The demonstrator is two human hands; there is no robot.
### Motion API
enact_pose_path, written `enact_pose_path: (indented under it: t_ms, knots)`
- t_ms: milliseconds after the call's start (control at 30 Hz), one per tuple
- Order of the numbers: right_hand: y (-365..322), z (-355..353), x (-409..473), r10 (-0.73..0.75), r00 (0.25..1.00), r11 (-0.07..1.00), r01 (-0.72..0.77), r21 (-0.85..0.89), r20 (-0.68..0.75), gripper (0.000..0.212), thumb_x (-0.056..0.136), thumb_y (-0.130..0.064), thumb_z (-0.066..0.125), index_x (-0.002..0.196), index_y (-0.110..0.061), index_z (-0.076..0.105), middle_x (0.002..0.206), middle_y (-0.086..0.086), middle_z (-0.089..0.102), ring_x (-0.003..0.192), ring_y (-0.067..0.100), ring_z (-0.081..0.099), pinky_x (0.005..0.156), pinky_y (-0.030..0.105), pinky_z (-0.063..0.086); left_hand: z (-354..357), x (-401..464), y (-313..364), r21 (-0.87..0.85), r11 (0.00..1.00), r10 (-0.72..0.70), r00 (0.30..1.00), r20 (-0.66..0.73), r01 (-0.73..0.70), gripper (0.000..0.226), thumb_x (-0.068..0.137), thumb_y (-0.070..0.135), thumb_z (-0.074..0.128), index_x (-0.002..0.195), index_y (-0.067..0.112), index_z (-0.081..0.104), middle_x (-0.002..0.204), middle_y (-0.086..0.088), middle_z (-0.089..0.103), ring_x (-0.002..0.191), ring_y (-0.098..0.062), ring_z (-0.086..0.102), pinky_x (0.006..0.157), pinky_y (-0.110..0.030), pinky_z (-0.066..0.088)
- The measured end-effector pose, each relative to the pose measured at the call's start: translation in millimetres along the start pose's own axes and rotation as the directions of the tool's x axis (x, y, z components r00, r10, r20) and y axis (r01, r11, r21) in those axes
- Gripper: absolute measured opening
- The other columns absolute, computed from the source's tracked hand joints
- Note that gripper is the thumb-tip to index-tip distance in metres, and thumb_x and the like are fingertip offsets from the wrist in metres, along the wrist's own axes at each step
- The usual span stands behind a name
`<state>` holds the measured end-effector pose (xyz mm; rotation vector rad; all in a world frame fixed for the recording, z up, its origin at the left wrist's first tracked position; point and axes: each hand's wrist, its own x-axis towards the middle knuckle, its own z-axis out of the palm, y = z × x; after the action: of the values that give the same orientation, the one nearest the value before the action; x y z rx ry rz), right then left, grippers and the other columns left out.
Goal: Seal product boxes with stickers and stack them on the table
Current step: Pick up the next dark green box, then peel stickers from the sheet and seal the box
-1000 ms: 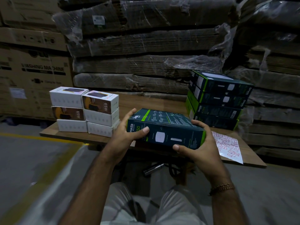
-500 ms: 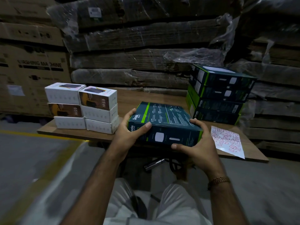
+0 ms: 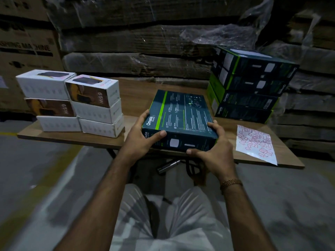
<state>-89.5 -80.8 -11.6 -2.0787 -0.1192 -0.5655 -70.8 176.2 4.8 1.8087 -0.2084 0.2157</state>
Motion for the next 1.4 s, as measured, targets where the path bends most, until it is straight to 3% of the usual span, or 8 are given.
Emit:
enact_pose_path:
  t_ms: [167, 467, 633, 733, 900, 1100, 1300, 1400]
  knots:
    - [10, 0, 0, 0.007, 1.000, 0.999, -0.007, -0.038, 0.007, 0.108, 0.055, -0.027, 0.106, 0.148, -0.033, 0.050, 0.170, -0.010, 0.032, 0.142, 0.000, 0.038, 0.120, 0.025, 0.039, 1, 6, -16, 0.066, 0.998, 0.001, 1.000, 0.024, -0.002, 0.108, 0.073, 0.058, 0.092, 0.163, 0.044, 0.034, 0.157, 0.014, 0.053, 0.141, -0.006, 0.054, 0.119, -0.042, 0.047]
    - [7, -5, -5, 0.025, 0.999, 0.996, -0.023, -0.083, 0.031, 0.109, 0.067, -0.030, 0.101, 0.155, -0.035, 0.038, 0.153, -0.010, 0.048, 0.135, 0.002, 0.044, 0.116, 0.028, 0.044, 9, -8, -5, 0.044, 0.998, 0.037, 0.995, -0.088, -0.033, 0.090, 0.074, 0.049, 0.090, 0.153, 0.037, 0.050, 0.149, 0.016, 0.058, 0.132, 0.010, 0.054, 0.115, -0.037, 0.051]
    - [11, -21, -15, 0.055, 0.998, 0.995, -0.056, -0.077, -0.004, 0.116, 0.075, -0.044, 0.094, 0.165, -0.038, 0.021, 0.158, -0.014, 0.041, 0.141, 0.000, 0.041, 0.117, 0.028, 0.041, 43, -22, 22, 0.320, 0.909, 0.353, 0.901, -0.252, -0.267, 0.063, 0.093, 0.049, 0.078, 0.148, 0.028, 0.056, 0.168, 0.003, 0.039, 0.154, -0.012, 0.036, 0.120, -0.035, 0.037]
    - [22, -43, -18, 0.061, 0.987, 0.994, -0.073, -0.079, -0.147, 0.090, 0.079, -0.042, 0.092, 0.154, -0.034, 0.044, 0.145, -0.008, 0.057, 0.132, 0.003, 0.052, 0.107, 0.031, 0.051, 78, -27, 52, 0.324, 0.860, 0.463, 0.870, -0.171, -0.394, 0.048, 0.096, 0.033, 0.079, 0.140, 0.022, 0.064, 0.164, 0.002, 0.043, 0.152, -0.010, 0.038, 0.118, -0.021, 0.034]
    - [59, -83, -19, -0.048, 0.914, 0.960, -0.069, -0.270, -0.403, 0.024, 0.096, -0.016, 0.075, 0.120, -0.019, 0.071, 0.115, -0.003, 0.072, 0.111, 0.019, 0.066, 0.092, 0.046, 0.058, 149, -19, 80, 0.120, 0.833, 0.532, 0.842, 0.093, -0.540, 0.041, 0.098, 0.026, 0.076, 0.137, 0.018, 0.066, 0.150, 0.006, 0.057, 0.140, -0.004, 0.051, 0.112, -0.033, 0.050]
    - [103, -119, -27, 0.008, 0.971, 0.802, -0.148, -0.578, -0.237, 0.061, 0.076, 0.020, 0.050, 0.123, -0.010, 0.074, 0.127, 0.012, 0.069, 0.123, 0.036, 0.060, 0.105, 0.054, 0.051, 232, 11, 71, 0.191, 0.926, 0.202, 0.853, 0.482, -0.327, 0.066, 0.099, 0.031, 0.076, 0.158, 0.021, 0.048, 0.160, 0.002, 0.050, 0.144, -0.015, 0.048, 0.113, -0.029, 0.041]
    - [95, -136, -34, 0.093, 0.971, 0.866, -0.188, -0.464, -0.220, 0.078, 0.081, 0.028, 0.042, 0.148, -0.010, 0.060, 0.151, 0.007, 0.057, 0.141, 0.013, 0.049, 0.119, 0.019, 0.035, 271, 31, 42, 0.370, 0.862, 0.097, 0.829, 0.551, -0.347, 0.051, 0.105, 0.032, 0.065, 0.153, 0.021, 0.054, 0.154, -0.004, 0.056, 0.142, -0.024, 0.050, 0.115, -0.046, 0.045]
    - [96, -139, -33, 0.034, 0.964, 0.891, -0.148, -0.428, -0.263, 0.066, 0.091, 0.023, 0.045, 0.145, -0.013, 0.062, 0.147, 0.007, 0.060, 0.136, 0.021, 0.058, 0.113, 0.027, 0.048, 273, 31, 39, 0.428, 0.806, 0.113, 0.817, 0.566, -0.408, 0.045, 0.108, 0.036, 0.057, 0.152, 0.027, 0.054, 0.157, 0.000, 0.053, 0.148, -0.025, 0.044, 0.123, -0.052, 0.034]
